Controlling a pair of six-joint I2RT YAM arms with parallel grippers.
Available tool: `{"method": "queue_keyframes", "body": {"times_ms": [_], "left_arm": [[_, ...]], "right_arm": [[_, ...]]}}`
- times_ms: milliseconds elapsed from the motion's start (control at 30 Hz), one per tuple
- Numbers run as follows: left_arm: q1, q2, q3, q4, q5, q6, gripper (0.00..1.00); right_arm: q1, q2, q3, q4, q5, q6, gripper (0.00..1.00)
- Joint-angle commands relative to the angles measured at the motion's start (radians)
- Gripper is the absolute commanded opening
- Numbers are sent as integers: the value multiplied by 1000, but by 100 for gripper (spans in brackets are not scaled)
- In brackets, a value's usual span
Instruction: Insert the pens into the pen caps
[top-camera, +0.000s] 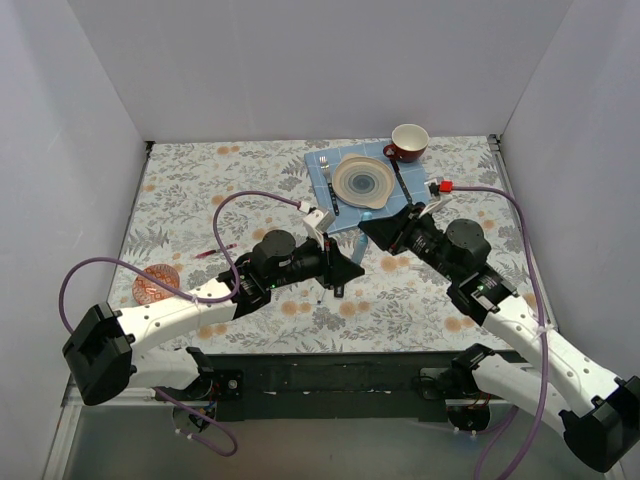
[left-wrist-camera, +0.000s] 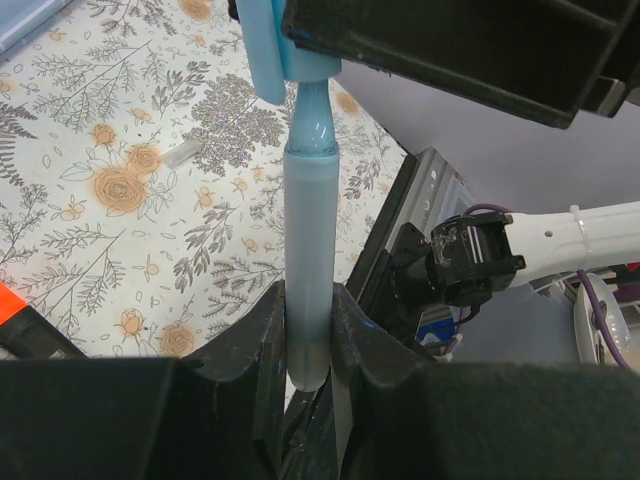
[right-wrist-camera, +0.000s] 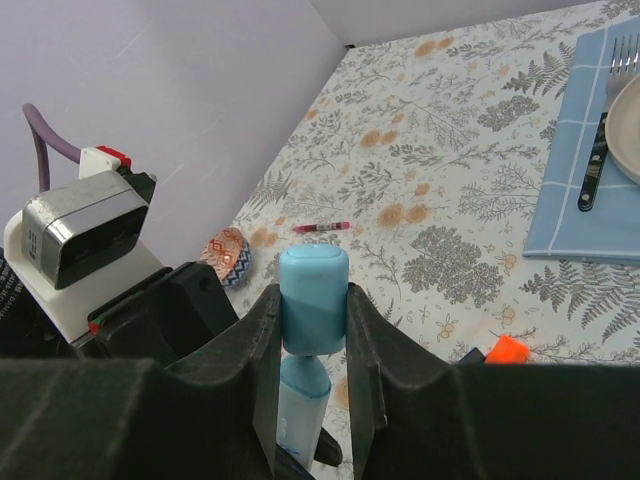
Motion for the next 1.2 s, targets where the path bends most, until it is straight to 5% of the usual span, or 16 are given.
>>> {"method": "queue_keyframes", "body": {"times_ms": [0, 300, 733, 1167], "left_arm": [[-5, -14, 58, -4, -42, 11, 0], [-5, -29, 58, 6, -78, 2, 0], [-4, 33, 115, -35, -250, 0, 0], [3, 145, 237, -77, -306, 68, 0]], "right_arm": [[30, -41, 30, -44, 52, -45, 1], [98, -86, -76, -23, 106, 11, 1], [238, -78, -92, -155, 412, 74, 1], [301, -20, -76, -267, 474, 74, 1]]}}
